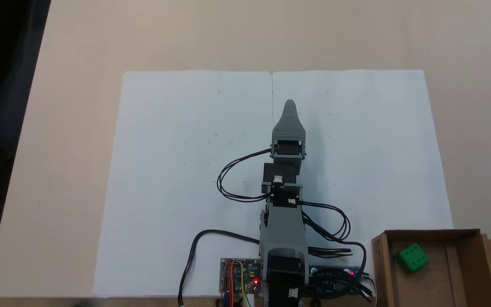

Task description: Grasp a green dice and put it in the bin.

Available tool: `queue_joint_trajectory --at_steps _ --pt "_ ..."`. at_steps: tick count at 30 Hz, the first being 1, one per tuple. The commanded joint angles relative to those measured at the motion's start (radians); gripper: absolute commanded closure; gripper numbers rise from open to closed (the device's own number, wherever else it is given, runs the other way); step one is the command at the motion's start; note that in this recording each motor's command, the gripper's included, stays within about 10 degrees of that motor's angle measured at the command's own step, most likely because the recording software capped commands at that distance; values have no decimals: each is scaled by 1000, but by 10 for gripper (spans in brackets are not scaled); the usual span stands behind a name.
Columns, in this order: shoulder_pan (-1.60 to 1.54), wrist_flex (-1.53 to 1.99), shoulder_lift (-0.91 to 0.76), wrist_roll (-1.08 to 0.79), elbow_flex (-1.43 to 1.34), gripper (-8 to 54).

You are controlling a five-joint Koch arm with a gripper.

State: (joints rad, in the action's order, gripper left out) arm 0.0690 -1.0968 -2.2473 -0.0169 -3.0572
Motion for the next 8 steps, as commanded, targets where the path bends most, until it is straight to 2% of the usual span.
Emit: queue_joint_trajectory --at_steps 1,8 --pt "5 -118 -120 -3 -74 -4" --pt "5 -132 -120 -3 -74 -4"
